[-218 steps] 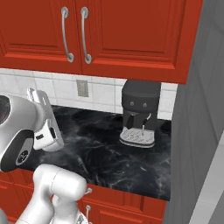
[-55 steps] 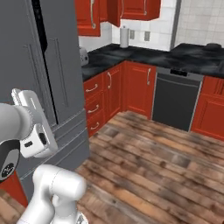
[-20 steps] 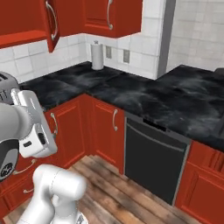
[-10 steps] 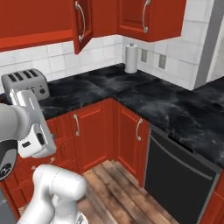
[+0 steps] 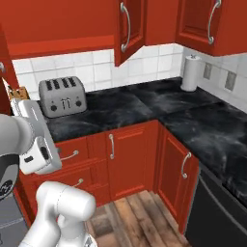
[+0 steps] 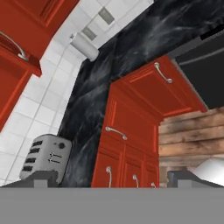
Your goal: Close all open cabinet doors.
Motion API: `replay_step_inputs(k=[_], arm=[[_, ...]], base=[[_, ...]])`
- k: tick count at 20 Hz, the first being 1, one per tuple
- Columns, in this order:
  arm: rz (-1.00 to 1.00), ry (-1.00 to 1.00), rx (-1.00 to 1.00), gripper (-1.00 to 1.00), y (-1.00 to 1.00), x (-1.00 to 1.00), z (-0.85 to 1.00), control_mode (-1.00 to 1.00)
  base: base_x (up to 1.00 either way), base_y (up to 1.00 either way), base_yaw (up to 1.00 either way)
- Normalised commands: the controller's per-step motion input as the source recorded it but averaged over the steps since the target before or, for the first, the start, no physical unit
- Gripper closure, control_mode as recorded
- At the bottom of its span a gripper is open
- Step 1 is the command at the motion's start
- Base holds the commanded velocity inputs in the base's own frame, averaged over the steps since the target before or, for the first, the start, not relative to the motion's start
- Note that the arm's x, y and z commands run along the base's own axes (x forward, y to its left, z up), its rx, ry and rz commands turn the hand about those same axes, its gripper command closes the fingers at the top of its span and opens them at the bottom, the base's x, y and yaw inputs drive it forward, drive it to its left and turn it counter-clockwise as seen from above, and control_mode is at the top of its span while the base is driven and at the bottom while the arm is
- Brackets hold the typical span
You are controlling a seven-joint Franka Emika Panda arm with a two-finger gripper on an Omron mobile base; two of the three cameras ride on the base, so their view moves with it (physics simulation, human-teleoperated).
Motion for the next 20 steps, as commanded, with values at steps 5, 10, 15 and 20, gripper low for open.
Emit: replay_step_inputs(k=[5, 10, 15, 20], arm=[[0.0, 0.0, 0.0, -1.0, 0.0, 0.0, 0.0, 1.0], [0.0, 0.0, 0.0, -1.0, 0.0, 0.0, 0.0, 1.0], [0.0, 0.0, 0.0, -1.0, 0.0, 0.0, 0.0, 1.0], [0.0, 0.0, 0.0, -1.0, 0.0, 0.0, 0.0, 1.0]], base=[[0.52, 0.0, 0.46], [0.35, -0.15, 0.46], [0.09, -0.6, 0.36], [0.33, -0.5, 0.29]])
